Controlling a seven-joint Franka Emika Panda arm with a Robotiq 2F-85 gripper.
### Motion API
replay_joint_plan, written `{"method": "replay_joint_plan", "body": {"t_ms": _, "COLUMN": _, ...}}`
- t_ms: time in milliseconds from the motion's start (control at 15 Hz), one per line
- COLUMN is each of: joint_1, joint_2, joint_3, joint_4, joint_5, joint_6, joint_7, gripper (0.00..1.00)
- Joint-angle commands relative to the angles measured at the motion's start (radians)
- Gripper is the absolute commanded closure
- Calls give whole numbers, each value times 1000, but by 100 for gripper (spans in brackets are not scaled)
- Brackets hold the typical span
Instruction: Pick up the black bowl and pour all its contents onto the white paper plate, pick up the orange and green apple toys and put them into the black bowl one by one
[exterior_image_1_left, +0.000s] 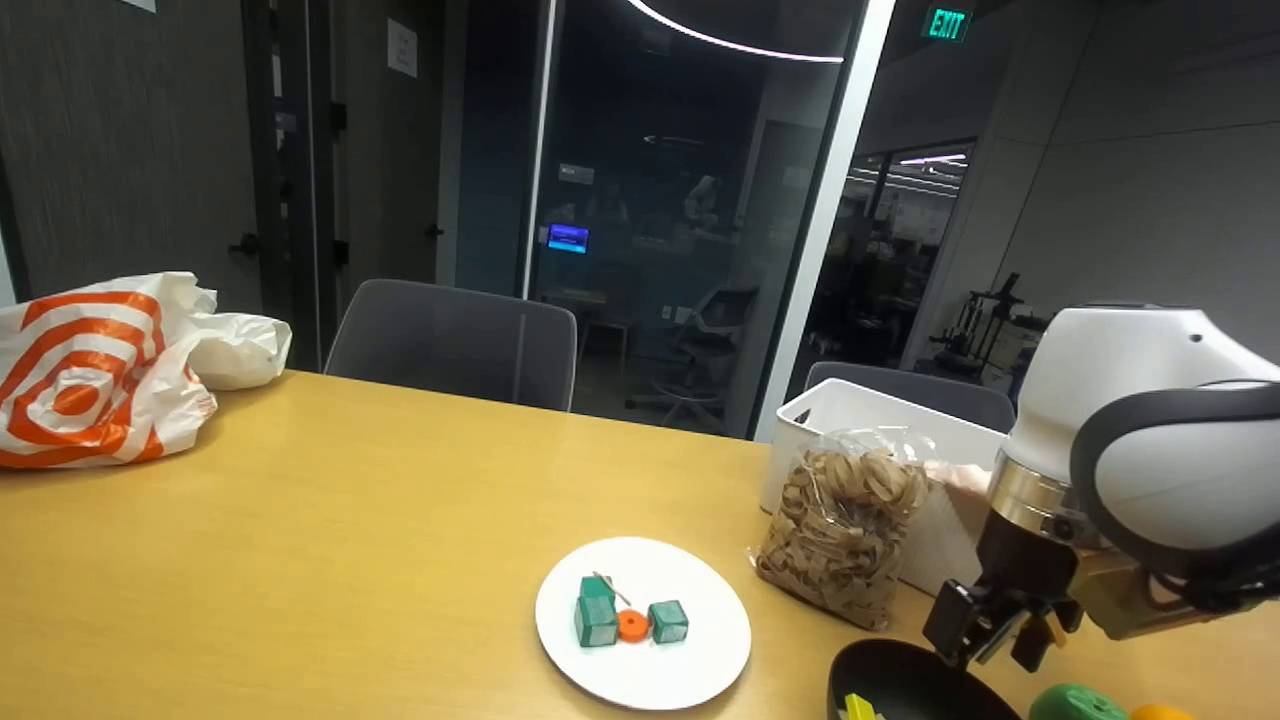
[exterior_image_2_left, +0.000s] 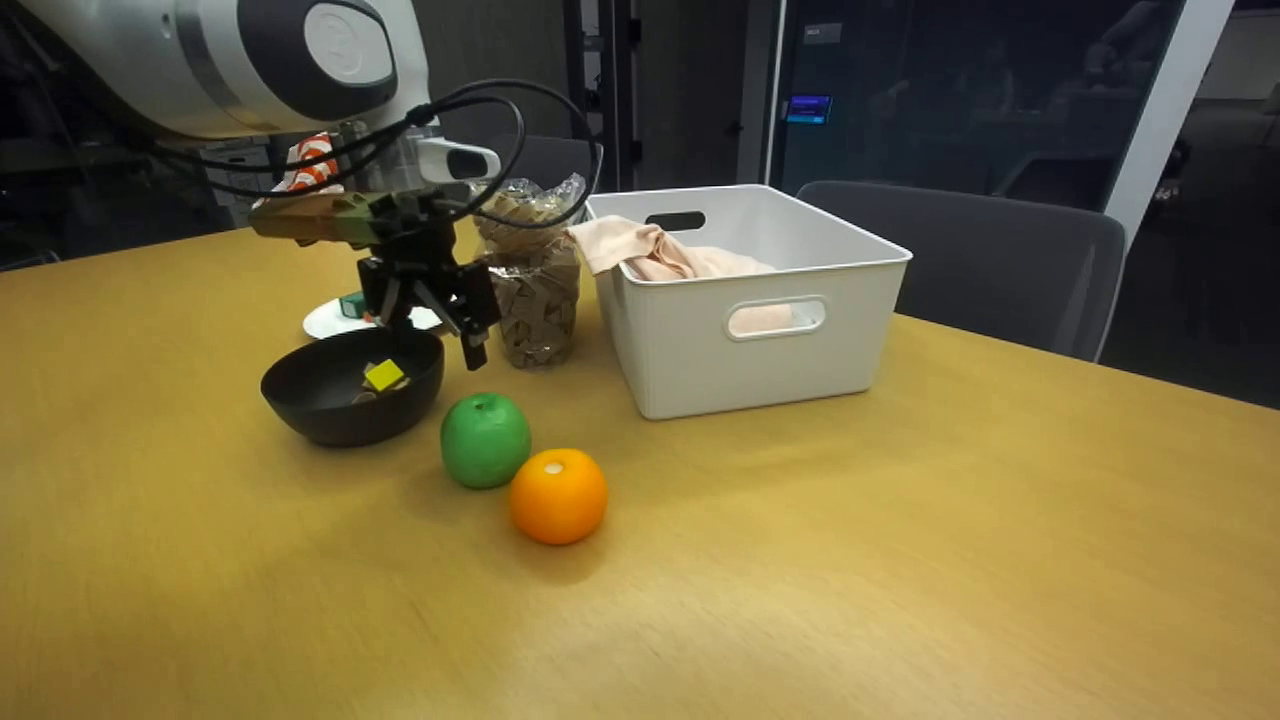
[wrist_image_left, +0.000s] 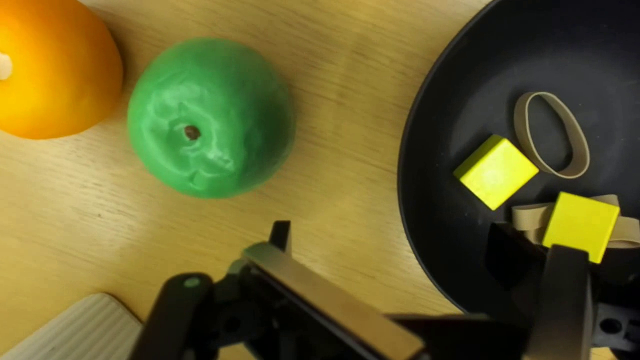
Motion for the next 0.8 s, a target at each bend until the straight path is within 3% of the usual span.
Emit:
{"method": "replay_joint_plan", "body": {"t_ms": 0, "joint_1": 10, "joint_2": 55, "joint_3": -25, "joint_4": 52, "joint_5": 97, "joint_6": -5, "joint_7": -55, "gripper": 0}}
{"method": "replay_joint_plan", "body": {"t_ms": 467, "joint_1": 9, "joint_2": 107, "joint_3": -27, "joint_4": 81, "joint_5": 113, "joint_6": -21, "joint_7": -45, "gripper": 0}}
{"method": "replay_joint_plan", "body": {"t_ms": 533, "joint_1": 10, "joint_2": 110, "joint_3": -27, "joint_4": 82, "joint_5": 111, "joint_6": -20, "joint_7": -48, "gripper": 25}}
{"method": "replay_joint_plan", "body": {"t_ms": 600, "joint_1": 11, "joint_2": 113, "joint_3": -26, "joint_4": 82, "joint_5": 110, "joint_6": -16, "joint_7": -51, "gripper": 26}}
{"method": "replay_joint_plan", "body": {"t_ms": 733, "joint_1": 12, "joint_2": 116, "joint_3": -25, "joint_4": 84, "joint_5": 97, "joint_6": -13, "joint_7": -44, "gripper": 42}}
